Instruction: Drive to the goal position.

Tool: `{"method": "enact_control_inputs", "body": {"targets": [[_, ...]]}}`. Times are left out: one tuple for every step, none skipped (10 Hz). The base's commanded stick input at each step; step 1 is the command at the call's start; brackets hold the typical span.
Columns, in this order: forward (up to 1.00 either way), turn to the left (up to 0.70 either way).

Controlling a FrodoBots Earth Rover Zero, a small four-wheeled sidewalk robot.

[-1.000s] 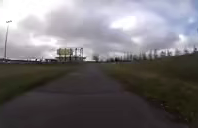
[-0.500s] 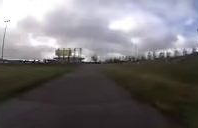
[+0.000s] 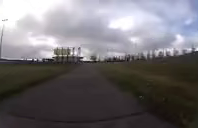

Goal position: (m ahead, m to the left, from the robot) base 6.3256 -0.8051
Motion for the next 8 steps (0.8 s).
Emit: {"method": "enact_control_inputs", "body": {"targets": [[1.0, 0.0], [1.0, 0.0], [1.0, 0.0], [1.0, 0.0], [1.0, 0.0], [1.0, 0.0], [1.0, 0.0], [1.0, 0.0]]}}
